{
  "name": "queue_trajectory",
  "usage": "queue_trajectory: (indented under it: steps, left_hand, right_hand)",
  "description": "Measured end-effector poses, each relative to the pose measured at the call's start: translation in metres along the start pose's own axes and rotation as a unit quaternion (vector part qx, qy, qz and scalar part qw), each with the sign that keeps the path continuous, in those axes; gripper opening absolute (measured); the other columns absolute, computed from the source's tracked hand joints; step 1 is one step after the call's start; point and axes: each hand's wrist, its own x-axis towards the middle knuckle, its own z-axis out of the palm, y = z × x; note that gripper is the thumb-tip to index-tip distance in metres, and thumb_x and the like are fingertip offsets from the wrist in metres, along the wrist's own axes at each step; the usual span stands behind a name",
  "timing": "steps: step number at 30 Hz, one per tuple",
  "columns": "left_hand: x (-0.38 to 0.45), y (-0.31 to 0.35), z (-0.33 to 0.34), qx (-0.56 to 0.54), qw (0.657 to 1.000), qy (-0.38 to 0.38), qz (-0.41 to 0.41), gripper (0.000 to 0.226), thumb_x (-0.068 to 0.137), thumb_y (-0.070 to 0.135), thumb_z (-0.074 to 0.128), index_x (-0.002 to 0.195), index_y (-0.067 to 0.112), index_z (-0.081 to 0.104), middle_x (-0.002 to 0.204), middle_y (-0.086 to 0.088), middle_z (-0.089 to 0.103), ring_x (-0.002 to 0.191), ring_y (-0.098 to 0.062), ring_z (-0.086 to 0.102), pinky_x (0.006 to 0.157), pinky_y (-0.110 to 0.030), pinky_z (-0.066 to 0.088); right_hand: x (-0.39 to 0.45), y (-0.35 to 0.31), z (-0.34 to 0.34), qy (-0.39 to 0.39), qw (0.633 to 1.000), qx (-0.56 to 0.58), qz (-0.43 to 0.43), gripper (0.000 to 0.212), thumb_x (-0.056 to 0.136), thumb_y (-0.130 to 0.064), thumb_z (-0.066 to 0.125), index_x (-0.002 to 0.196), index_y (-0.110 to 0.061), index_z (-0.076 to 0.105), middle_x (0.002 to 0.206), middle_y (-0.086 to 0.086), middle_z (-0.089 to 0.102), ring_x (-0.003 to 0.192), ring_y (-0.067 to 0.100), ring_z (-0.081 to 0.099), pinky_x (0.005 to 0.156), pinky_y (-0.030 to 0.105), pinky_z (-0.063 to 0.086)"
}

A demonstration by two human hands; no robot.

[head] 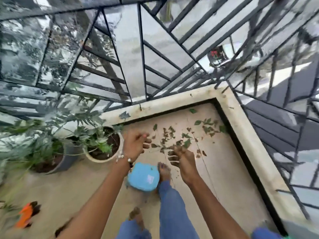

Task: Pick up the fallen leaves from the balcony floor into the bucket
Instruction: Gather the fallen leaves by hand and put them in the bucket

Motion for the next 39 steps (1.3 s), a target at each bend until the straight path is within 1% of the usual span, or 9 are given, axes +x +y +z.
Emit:
queue_trajectory:
  steps: [8,13,17,22,25,28,30,35,39]
  left_hand:
    - [0.201,-0.129,0.032,-0.037,0.995,0.070,-0.066,0.025,0.101,0.013,0.046,0.082,0.019,0.061,0.074,-0.004,0.065,0.043,-0.002,0.059,0.042,-0.016,0.041]
    - [0.355,-0.241,0.043,-0.014,0.990,0.123,-0.072,0.021,0.099,0.015,0.050,0.082,0.017,0.062,0.061,0.004,0.064,0.039,-0.002,0.055,0.044,-0.017,0.040]
    - [0.445,-0.307,0.041,0.080,0.990,0.110,-0.022,0.017,0.098,0.013,0.054,0.098,0.004,0.068,0.066,-0.002,0.065,0.054,-0.013,0.059,0.049,-0.021,0.050]
    - [0.502,-0.347,0.028,0.174,0.978,0.110,0.045,0.019,0.096,0.017,0.057,0.102,0.005,0.070,0.091,-0.013,0.073,0.085,-0.027,0.069,0.083,-0.037,0.056]
    - [0.516,-0.362,0.028,0.142,0.983,0.104,0.051,0.013,0.096,0.010,0.056,0.094,0.005,0.067,0.077,-0.008,0.069,0.074,-0.028,0.066,0.081,-0.042,0.057]
    - [0.520,-0.364,0.026,0.119,0.988,0.075,0.063,0.017,0.098,0.004,0.052,0.102,-0.006,0.064,0.074,-0.005,0.064,0.065,-0.019,0.059,0.064,-0.031,0.053]
    - [0.516,-0.358,0.022,0.115,0.988,0.072,0.075,0.017,0.099,0.002,0.048,0.103,-0.004,0.063,0.075,-0.006,0.064,0.062,-0.015,0.058,0.050,-0.017,0.049]
    - [0.509,-0.361,0.000,0.070,0.986,0.140,0.057,0.016,0.097,0.008,0.053,0.097,0.009,0.069,0.080,-0.005,0.070,0.061,-0.013,0.061,0.046,-0.017,0.046]
    - [0.504,-0.364,-0.012,0.037,0.984,0.171,0.034,0.016,0.095,0.009,0.053,0.092,0.013,0.068,0.078,-0.004,0.070,0.058,-0.013,0.061,0.051,-0.023,0.047]
  right_hand:
    - [0.239,0.067,0.002,-0.077,0.975,-0.208,-0.021,0.011,0.098,-0.009,0.054,0.094,-0.006,0.064,0.072,0.010,0.062,0.056,0.015,0.055,0.049,0.022,0.046]
    - [0.409,0.153,0.006,-0.144,0.912,-0.377,-0.082,0.013,0.094,-0.003,0.057,0.100,-0.008,0.068,0.076,-0.002,0.063,0.068,0.015,0.059,0.068,0.030,0.052]
    - [0.498,0.213,0.021,-0.193,0.781,-0.569,-0.170,0.030,0.089,-0.014,0.068,0.117,-0.007,0.065,0.107,0.004,0.066,0.096,0.016,0.059,0.067,0.005,0.039]
    - [0.548,0.292,0.025,-0.265,0.582,-0.735,-0.223,0.095,0.079,-0.040,0.075,0.154,-0.022,0.019,0.160,0.018,0.009,0.146,0.037,0.010,0.119,0.040,0.014]
    - [0.552,0.338,0.013,-0.237,0.531,-0.766,-0.273,0.076,0.092,-0.026,0.061,0.154,-0.019,0.019,0.161,0.019,0.008,0.147,0.040,0.009,0.119,0.045,0.014]
    - [0.562,0.368,0.001,-0.202,0.550,-0.704,-0.403,0.042,0.082,-0.009,0.066,0.124,-0.009,0.064,0.129,0.018,0.059,0.123,0.034,0.050,0.092,0.040,0.054]
    - [0.562,0.371,0.000,-0.194,0.578,-0.664,-0.433,0.024,0.087,-0.013,0.060,0.107,-0.005,0.071,0.108,0.012,0.066,0.104,0.025,0.048,0.072,0.035,0.057]
    - [0.571,0.329,0.035,-0.197,0.638,-0.624,-0.405,0.019,0.084,-0.004,0.066,0.100,-0.007,0.074,0.097,0.014,0.069,0.093,0.032,0.061,0.078,0.033,0.046]
    - [0.585,0.314,0.087,-0.210,0.600,-0.657,-0.405,0.047,0.084,-0.015,0.068,0.130,-0.013,0.058,0.127,0.016,0.053,0.116,0.035,0.048,0.096,0.038,0.040]
